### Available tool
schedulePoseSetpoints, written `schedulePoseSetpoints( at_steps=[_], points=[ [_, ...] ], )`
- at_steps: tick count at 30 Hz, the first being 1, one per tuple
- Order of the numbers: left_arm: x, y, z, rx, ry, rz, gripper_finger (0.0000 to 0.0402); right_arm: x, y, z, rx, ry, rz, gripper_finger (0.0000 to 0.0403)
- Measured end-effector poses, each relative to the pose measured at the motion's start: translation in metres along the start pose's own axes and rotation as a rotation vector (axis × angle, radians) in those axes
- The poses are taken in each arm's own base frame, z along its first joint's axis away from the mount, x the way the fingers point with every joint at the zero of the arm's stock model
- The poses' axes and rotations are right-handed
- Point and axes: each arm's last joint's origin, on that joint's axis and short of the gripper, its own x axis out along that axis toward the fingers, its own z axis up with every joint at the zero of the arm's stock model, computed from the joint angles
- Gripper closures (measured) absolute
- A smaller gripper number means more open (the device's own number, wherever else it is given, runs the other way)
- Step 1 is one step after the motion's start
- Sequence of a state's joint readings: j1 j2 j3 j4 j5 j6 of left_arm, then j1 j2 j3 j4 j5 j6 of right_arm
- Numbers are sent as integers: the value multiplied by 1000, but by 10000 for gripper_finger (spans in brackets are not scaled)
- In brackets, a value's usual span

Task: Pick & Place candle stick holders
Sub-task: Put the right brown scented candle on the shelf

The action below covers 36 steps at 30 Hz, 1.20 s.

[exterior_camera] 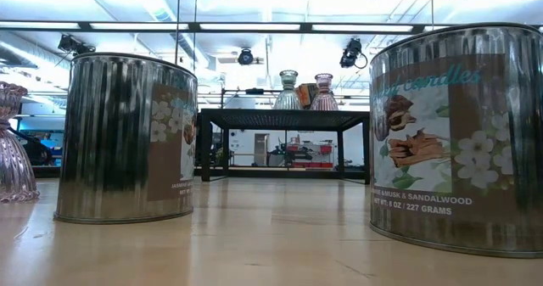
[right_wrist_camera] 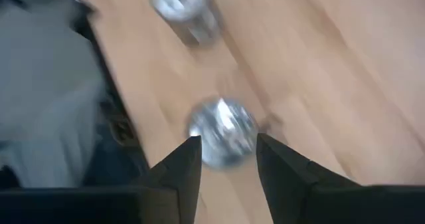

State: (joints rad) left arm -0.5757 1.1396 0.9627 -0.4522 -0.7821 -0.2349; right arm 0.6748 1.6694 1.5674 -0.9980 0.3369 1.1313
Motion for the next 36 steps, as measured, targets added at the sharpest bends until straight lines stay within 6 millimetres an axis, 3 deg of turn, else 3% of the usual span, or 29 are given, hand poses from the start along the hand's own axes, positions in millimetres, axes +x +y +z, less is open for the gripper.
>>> schedulePoseSetpoints(
  at_steps=[5,14,22,36],
  points=[
    [-3,-10,-13,-13,-68,87,225,14,-6,-10,87,130,-113,271],
    [-7,-14,-7,-13,-132,116,225,22,-4,-16,192,139,-111,273],
    [-7,-14,-7,-13,-131,113,225,60,3,-34,159,247,-107,273],
    [-7,-14,-8,-12,-129,107,225,82,4,-35,156,226,-151,273]
  ],
)
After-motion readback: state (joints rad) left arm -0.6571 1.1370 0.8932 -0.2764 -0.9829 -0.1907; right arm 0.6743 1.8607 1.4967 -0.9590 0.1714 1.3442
